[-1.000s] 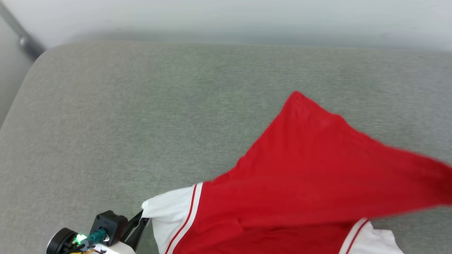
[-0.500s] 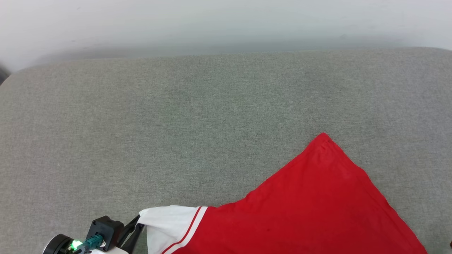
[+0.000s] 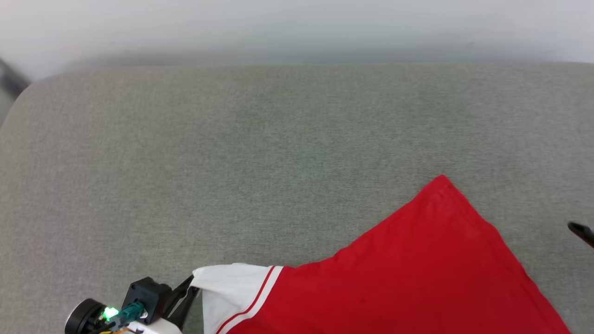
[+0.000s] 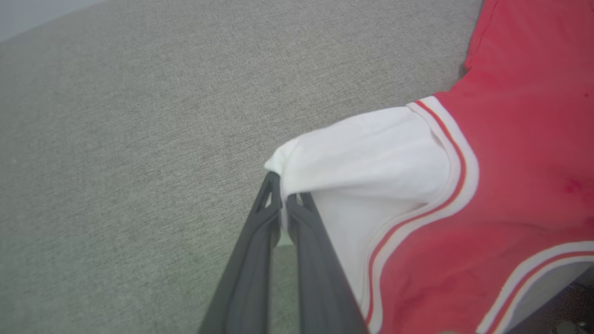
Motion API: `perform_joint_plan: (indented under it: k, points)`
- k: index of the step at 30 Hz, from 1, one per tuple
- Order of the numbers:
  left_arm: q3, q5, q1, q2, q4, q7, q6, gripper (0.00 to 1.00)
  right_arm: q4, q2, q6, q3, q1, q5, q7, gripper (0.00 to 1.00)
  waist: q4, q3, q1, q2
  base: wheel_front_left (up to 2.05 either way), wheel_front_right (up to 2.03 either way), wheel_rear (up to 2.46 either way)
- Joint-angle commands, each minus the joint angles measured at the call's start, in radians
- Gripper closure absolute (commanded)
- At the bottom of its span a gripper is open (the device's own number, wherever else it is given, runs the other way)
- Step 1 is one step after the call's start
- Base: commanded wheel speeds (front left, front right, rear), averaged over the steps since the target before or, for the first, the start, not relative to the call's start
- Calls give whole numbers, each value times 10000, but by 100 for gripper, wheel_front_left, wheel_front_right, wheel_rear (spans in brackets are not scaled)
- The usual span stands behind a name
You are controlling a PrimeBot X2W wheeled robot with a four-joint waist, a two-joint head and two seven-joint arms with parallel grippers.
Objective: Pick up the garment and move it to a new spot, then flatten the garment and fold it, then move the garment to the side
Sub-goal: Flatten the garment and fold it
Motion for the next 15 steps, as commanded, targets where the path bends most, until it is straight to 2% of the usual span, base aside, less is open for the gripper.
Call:
perform_joint_plan:
  k: [1, 4, 8, 15]
  points:
    - [14, 103, -166, -47, 3, 17, -11, 100, -111, 191, -7, 82, -314, -84, 215, 0, 178, 169, 1, -1, 0, 0, 0]
    - [4, 201, -363, -163, 26, 36, -65, 100, -285, 605, -7, 580, -1301, -509, 1113, 0, 399, 400, 1, -1, 0, 0, 0]
    - [0, 354, -611, -293, 82, 74, -140, 100, 125, 1314, -7, 1543, -2743, -1054, 2137, 0, 704, 738, 1, -1, 0, 0, 0]
    - [-6, 507, -987, -623, 188, 40, -223, 100, 1656, 2255, -7, 3191, -4669, -1593, 2764, 0, 1144, 1373, 1, -1, 0, 0, 0]
